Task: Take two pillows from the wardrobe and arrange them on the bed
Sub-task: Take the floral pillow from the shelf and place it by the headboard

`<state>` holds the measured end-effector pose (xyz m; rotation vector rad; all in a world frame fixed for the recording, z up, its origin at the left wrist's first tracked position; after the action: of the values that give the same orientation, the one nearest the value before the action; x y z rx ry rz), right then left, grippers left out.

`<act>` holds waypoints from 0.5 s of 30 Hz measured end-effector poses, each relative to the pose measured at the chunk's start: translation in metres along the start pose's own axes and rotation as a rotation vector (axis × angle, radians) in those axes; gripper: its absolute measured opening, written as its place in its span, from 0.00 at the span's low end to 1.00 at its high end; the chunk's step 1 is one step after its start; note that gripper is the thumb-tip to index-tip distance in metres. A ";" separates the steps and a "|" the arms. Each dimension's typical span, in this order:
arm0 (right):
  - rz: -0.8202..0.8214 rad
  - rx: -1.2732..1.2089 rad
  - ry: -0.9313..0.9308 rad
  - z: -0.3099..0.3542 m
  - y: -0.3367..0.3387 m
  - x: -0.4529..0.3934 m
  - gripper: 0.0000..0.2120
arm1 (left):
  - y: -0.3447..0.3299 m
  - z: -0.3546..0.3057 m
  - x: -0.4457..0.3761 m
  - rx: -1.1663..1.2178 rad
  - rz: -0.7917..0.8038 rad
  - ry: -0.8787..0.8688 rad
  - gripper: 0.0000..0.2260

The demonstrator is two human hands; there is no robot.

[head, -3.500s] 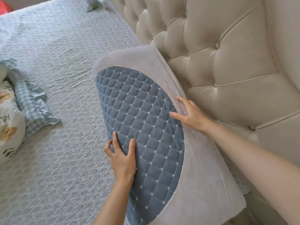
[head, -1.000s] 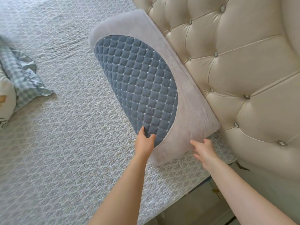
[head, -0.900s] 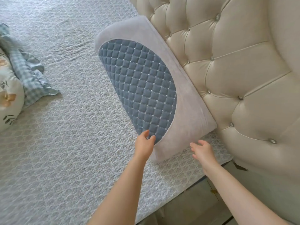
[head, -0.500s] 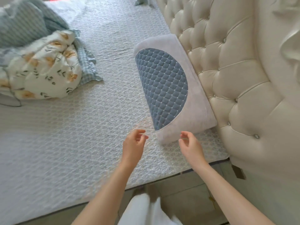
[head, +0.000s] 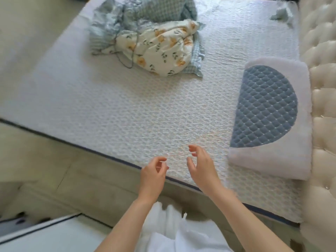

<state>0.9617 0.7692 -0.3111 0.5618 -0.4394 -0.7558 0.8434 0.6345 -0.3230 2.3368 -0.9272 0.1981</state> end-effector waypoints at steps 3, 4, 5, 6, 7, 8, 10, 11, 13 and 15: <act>0.136 0.039 0.066 0.029 -0.045 0.003 0.16 | 0.053 0.030 0.009 -0.016 -0.128 0.061 0.08; 0.179 0.052 0.082 0.039 -0.059 0.003 0.16 | 0.071 0.041 0.013 -0.016 -0.164 0.083 0.08; 0.217 0.066 0.103 0.049 -0.073 0.003 0.16 | 0.089 0.053 0.017 -0.013 -0.201 0.108 0.08; 0.253 0.082 0.127 0.059 -0.087 0.002 0.16 | 0.107 0.065 0.021 -0.019 -0.235 0.132 0.08; 0.285 0.098 0.143 0.068 -0.099 0.000 0.16 | 0.122 0.076 0.026 -0.033 -0.259 0.156 0.08; 0.321 0.116 0.161 0.079 -0.114 -0.002 0.16 | 0.141 0.088 0.031 -0.042 -0.287 0.183 0.08; 0.380 0.144 0.197 0.103 -0.141 -0.008 0.16 | 0.178 0.111 0.039 -0.041 -0.345 0.234 0.08; 0.403 0.157 0.221 0.118 -0.157 -0.010 0.16 | 0.197 0.124 0.043 -0.036 -0.379 0.263 0.08; 0.448 0.183 0.274 0.147 -0.188 -0.016 0.15 | 0.234 0.148 0.050 -0.031 -0.446 0.314 0.08; 0.483 0.200 0.325 0.178 -0.220 -0.023 0.15 | 0.270 0.169 0.056 -0.030 -0.509 0.356 0.08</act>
<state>0.7339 0.5994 -0.3139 0.7175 -0.3303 -0.1522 0.6924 0.3490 -0.3077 2.3207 -0.1533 0.3681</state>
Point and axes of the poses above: each hand's wrist, its own x-axis away from the middle knuckle, its own y-axis out of the back of the hand, z = x × y, the point moved 6 cm from there along -x, towards the middle knuckle
